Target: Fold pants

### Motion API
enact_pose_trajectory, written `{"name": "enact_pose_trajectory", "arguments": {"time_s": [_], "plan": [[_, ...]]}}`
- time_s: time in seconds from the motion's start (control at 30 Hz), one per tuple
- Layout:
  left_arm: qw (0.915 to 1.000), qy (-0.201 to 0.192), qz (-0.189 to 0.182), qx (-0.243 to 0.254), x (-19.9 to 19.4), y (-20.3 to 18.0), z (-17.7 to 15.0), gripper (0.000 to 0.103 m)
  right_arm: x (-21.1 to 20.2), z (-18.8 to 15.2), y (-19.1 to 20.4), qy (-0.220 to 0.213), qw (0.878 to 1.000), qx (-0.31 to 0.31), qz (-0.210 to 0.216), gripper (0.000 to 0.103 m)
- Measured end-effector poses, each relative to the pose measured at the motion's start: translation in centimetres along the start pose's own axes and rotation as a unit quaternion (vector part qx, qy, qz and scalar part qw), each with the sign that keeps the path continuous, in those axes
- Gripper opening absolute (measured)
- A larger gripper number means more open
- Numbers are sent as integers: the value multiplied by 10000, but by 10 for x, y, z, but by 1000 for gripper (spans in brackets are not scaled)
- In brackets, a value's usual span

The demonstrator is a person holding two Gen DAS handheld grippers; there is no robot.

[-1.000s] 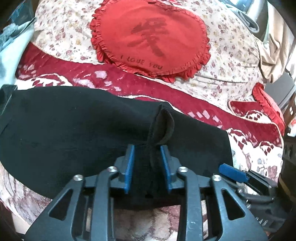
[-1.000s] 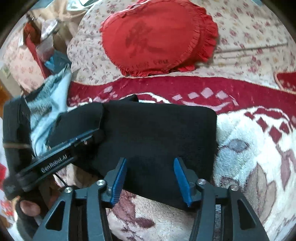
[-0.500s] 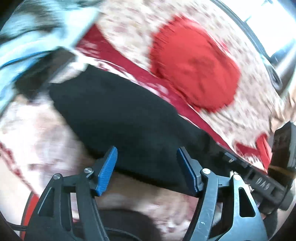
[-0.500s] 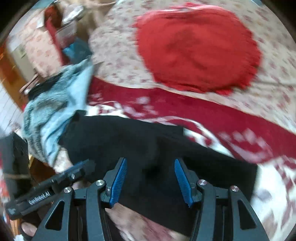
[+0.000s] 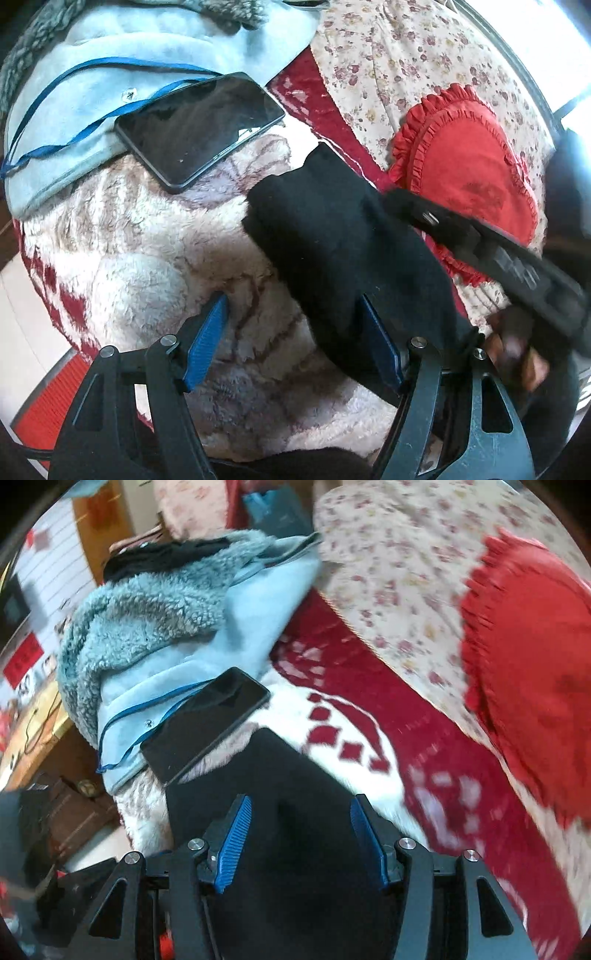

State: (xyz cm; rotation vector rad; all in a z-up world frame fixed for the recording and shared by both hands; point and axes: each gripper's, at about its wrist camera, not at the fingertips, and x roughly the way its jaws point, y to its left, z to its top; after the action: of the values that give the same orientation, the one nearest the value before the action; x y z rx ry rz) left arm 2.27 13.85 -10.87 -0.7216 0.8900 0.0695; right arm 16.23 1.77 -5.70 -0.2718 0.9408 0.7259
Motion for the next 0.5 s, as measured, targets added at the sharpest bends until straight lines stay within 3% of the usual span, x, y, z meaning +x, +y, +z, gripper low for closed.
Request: {"name": "enact_pose_trajectory", "arguments": {"time_s": [0.1, 0.2, 0.37, 0.47, 0.5], "plan": [[9999, -2, -118, -85, 3, 2, 3, 82, 20, 15, -4, 158, 9998, -93, 0, 58], [9996, -23, -219, -153, 6, 1, 6, 90, 43, 22, -7, 411, 9986, -169, 284, 58], [9996, -147, -215, -148, 10, -3, 10, 89, 65, 23, -11, 496, 9969, -69, 602, 58], [9998, -161, -84, -13, 10, -5, 14, 43, 67, 21, -16, 403, 9955, 226, 833, 42], [9997, -110, -194, 20, 10, -6, 15, 28, 64, 20, -15, 365, 9954, 241, 852, 35]]}}
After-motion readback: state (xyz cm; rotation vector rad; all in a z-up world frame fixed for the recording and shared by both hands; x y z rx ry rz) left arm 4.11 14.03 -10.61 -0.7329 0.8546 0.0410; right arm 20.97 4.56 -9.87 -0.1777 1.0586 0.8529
